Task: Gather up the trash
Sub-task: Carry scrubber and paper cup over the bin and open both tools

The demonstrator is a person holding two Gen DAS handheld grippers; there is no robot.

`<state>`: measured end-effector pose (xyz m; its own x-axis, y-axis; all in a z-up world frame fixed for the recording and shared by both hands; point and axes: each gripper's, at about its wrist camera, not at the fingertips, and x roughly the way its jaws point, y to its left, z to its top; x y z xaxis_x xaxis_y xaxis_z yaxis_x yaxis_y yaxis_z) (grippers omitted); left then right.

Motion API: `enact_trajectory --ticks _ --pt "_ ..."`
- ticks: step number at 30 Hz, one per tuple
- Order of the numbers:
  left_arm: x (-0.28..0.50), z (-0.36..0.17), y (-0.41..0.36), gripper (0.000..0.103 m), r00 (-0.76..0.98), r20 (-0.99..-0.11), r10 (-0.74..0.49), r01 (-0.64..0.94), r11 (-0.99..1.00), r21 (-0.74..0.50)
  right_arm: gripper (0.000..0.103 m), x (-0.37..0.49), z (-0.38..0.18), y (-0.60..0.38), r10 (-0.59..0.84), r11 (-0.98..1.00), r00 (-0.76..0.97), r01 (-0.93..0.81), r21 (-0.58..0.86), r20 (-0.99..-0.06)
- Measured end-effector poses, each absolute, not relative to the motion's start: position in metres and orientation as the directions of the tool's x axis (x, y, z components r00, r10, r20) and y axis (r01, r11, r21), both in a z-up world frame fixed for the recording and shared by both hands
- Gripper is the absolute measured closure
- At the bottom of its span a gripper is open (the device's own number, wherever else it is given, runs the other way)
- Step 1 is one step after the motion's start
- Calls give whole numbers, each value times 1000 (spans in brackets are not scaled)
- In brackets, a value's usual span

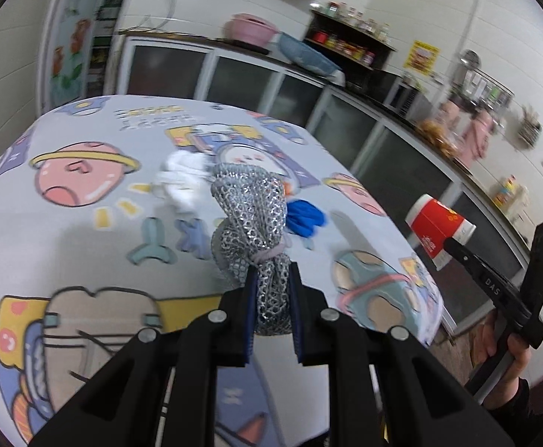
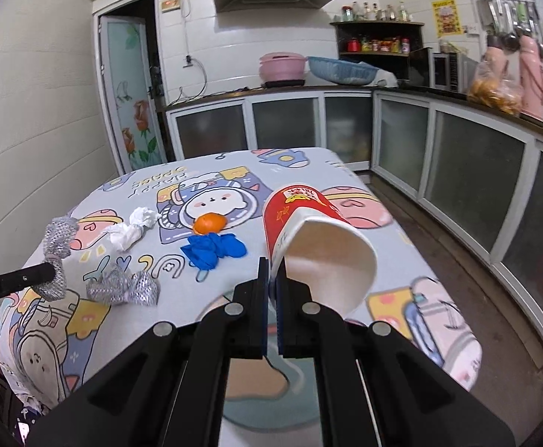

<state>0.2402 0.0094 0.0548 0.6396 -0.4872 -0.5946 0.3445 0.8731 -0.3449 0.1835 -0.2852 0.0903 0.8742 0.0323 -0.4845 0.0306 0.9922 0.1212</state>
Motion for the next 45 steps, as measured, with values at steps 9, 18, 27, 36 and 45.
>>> enact_trajectory --ticks 9,18,27,36,45 --pt "194 54 -92 88 505 -582 -637 579 750 -319 100 86 88 -335 -103 977 879 176 117 -465" --pt "130 33 -220 88 262 -626 -734 798 529 -287 100 -34 62 -396 -301 918 795 391 66 -526" --pt "60 -21 -334 88 23 -711 -703 906 316 -282 100 -137 -14 -455 -371 807 624 583 94 -688" --pt "12 -82 -399 88 -116 -805 -581 934 213 -288 100 -176 -99 -470 -272 744 494 652 145 -826" --pt "5 -113 -430 87 -148 -850 -505 940 194 -279 100 -171 -135 -475 -203 722 440 670 170 -875"
